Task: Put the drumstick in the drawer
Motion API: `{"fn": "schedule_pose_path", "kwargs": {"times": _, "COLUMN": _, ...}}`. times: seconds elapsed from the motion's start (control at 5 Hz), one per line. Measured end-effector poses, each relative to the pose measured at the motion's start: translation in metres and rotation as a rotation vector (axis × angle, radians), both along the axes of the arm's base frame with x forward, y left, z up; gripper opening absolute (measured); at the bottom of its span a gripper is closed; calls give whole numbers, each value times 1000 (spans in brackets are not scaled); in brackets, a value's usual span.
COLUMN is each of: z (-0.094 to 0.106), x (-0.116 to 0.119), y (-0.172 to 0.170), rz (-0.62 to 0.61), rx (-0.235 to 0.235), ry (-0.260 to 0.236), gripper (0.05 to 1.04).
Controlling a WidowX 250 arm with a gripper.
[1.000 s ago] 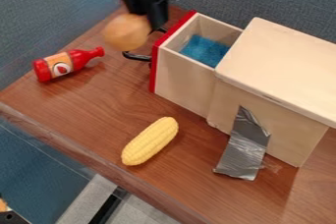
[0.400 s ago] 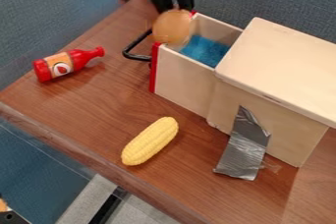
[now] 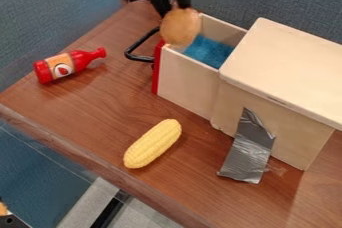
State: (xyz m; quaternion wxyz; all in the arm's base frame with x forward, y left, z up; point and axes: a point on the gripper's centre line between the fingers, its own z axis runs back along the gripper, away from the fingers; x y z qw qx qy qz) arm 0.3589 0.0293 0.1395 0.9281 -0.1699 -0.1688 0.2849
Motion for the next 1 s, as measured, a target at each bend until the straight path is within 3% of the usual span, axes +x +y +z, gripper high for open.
{"fn": "schedule_pose_path", "kwargs": {"times": 0.2, "z": 10, "x": 14, "y": 1, "rz": 23, "rx": -5, "ry": -31, "gripper": 293}}
{"fn": "schedule_pose_path", "kwargs": {"times": 0.6, "z": 11, "x": 48, "y": -14, "rz": 10, "rx": -9, "ry": -46, "gripper": 293}}
{"fn": "schedule_pose_path", "kwargs": {"times": 1.0, "z": -8, "x": 58, "y": -19, "rz": 35, "rx": 12, "ry": -15, "gripper": 293}}
